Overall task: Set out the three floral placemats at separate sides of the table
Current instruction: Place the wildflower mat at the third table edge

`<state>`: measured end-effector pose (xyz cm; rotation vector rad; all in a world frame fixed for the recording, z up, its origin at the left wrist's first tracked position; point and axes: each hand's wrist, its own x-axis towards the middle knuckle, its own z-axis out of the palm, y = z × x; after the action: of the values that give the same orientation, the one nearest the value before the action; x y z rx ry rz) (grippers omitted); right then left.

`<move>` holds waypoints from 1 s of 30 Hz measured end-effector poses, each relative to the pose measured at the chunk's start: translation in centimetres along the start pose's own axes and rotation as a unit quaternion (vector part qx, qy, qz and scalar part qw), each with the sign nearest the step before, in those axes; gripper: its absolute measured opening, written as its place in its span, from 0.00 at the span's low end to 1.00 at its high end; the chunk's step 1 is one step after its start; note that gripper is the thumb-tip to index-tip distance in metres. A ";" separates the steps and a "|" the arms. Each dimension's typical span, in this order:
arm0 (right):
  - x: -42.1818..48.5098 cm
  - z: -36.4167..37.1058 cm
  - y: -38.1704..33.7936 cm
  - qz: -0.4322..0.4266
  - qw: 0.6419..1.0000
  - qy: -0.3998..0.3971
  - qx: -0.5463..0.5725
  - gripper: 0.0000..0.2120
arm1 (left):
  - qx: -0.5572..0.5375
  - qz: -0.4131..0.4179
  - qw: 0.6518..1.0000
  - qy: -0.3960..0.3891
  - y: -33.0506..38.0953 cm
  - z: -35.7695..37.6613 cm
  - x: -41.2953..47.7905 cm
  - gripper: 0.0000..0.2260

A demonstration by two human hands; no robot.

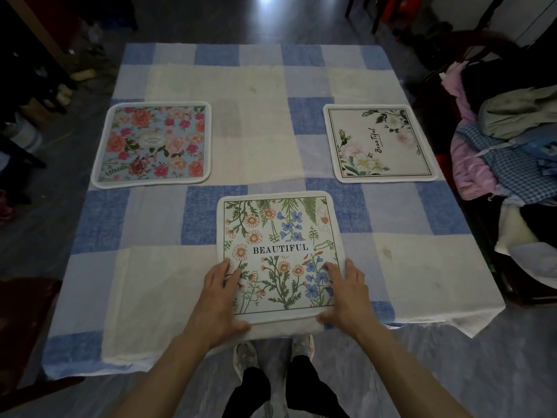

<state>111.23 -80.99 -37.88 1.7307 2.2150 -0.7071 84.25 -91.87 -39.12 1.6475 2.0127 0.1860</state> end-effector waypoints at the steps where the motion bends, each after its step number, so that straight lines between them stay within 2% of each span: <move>1: 0.0 0.0 0.0 0.001 1.000 0.003 0.002 0.56 | 0.001 0.003 1.000 0.002 0.0 0.1 -0.1 0.56; 16: 0.4 0.0 0.3 0.006 0.999 0.015 0.034 0.56 | -0.008 0.014 1.000 0.025 0.1 0.5 0.1 0.51; 20: 0.6 0.0 0.3 0.025 0.995 0.038 0.084 0.56 | -0.023 -0.009 0.998 0.062 0.4 0.0 0.4 0.41; 24: 0.9 -0.3 0.1 0.026 0.993 0.056 0.105 0.53 | -0.049 -0.093 0.989 0.108 0.4 -0.3 0.8 0.30; 30: 0.7 -0.3 -0.1 0.029 0.991 0.064 0.113 0.50 | -0.064 -0.087 0.988 0.107 0.4 -0.8 1.7 0.25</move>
<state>110.96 -80.26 -37.97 1.9920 2.2297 -0.8857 84.06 -89.99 -38.79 1.4149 2.2408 0.4357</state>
